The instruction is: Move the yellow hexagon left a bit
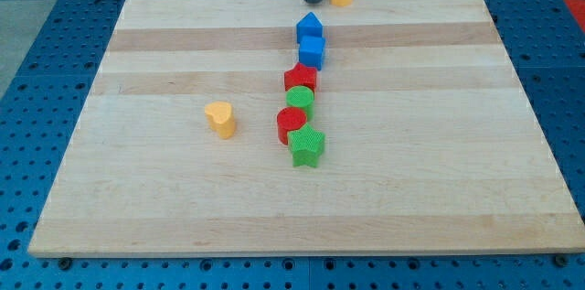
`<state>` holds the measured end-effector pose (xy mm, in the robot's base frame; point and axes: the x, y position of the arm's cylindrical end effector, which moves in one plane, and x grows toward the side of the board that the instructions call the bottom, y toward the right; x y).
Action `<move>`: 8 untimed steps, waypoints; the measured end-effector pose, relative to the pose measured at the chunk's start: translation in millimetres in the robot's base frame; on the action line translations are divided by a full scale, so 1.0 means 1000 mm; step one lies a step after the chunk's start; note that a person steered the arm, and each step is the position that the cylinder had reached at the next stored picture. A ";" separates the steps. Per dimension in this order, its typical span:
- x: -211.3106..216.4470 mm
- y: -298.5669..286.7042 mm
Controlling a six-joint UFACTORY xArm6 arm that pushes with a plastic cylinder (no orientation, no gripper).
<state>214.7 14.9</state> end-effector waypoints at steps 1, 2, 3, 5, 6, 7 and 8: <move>0.027 0.016; 0.031 0.074; 0.019 0.118; -0.024 0.126; -0.024 0.126; -0.023 0.113; -0.023 0.090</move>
<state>192.1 105.0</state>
